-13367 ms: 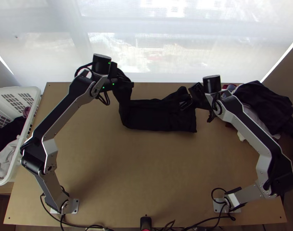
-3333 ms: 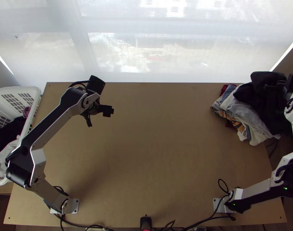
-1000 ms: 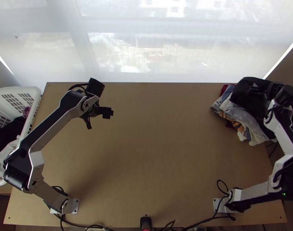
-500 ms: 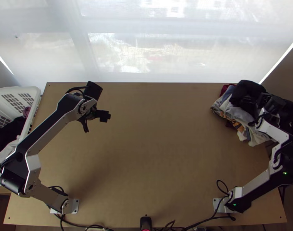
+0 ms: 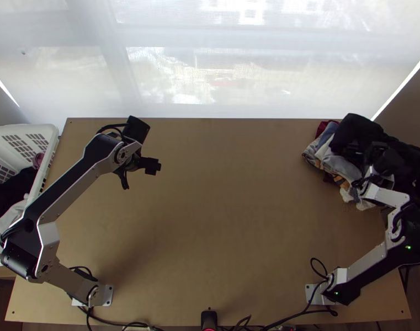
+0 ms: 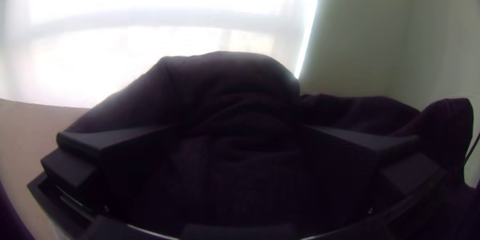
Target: Fold the t-shirt
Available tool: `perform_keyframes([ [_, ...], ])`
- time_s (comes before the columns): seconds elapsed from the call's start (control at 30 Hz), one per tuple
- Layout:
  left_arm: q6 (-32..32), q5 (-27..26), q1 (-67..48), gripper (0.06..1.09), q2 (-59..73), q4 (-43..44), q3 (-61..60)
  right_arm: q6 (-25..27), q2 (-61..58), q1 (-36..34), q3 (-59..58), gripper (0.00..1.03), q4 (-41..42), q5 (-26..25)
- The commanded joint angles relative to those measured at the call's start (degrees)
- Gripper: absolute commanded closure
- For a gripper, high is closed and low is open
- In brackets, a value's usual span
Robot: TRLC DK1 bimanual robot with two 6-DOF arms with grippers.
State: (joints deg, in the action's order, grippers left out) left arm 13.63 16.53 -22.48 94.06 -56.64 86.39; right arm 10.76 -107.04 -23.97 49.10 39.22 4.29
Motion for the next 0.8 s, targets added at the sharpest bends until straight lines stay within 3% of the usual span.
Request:
perform_keyframes([
  [0.0, 0.26, -0.01, -0.28, 0.1, -1.16, -0.05, 0.45, -1.8, 8.87, 3.66, 6.8, 0.05, -17.51, 0.45],
  [0.4, 0.26, 0.6, -0.72, 0.1, -8.98, 0.04, -0.78, -3.82, 26.1, 10.69, 21.91, 0.05, -34.21, -0.08],
  [0.57, -0.36, 5.97, -3.36, 0.1, -16.37, 1.01, -0.17, -4.44, 33.66, 14.74, 26.66, 0.05, -43.62, -0.6],
  [0.77, -1.15, 12.47, -3.27, 0.1, -27.35, 3.56, -1.31, -5.67, 47.45, 25.02, 19.28, 0.05, -48.71, -4.29],
])
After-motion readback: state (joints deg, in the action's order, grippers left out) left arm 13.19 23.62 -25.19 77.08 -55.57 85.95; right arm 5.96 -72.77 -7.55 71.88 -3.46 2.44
